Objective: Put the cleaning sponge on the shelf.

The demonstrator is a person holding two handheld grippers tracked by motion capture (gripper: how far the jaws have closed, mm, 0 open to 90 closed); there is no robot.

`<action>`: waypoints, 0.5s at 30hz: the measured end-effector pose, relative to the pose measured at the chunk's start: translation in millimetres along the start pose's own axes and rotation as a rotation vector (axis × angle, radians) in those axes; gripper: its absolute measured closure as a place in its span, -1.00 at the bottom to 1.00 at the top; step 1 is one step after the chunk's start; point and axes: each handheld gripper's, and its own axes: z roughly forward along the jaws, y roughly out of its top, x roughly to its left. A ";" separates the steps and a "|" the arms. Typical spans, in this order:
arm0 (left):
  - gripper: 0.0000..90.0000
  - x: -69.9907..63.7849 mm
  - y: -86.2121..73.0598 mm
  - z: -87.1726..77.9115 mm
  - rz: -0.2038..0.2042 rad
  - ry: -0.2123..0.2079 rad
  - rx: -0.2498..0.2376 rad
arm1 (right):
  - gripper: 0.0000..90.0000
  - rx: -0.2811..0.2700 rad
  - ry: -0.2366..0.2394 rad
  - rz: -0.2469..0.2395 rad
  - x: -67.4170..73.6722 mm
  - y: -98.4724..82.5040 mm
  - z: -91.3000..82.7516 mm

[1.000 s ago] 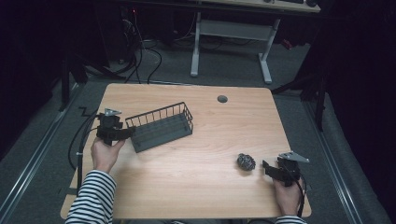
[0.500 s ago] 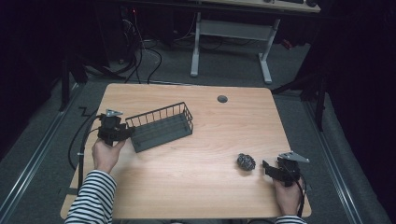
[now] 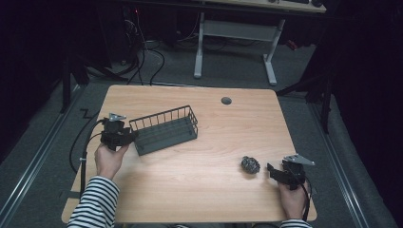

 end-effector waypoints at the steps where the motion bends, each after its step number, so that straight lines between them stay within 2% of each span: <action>1: 0.34 -1.1 0.0 0.1 0.003 -0.002 0.000 | -0.27 0.000 0.000 0.000 0.0 0.0 0.0; 15: 0.35 -26.6 -2.0 -1.4 0.042 -0.041 0.015 | -0.28 0.000 0.002 0.000 -0.1 0.0 0.0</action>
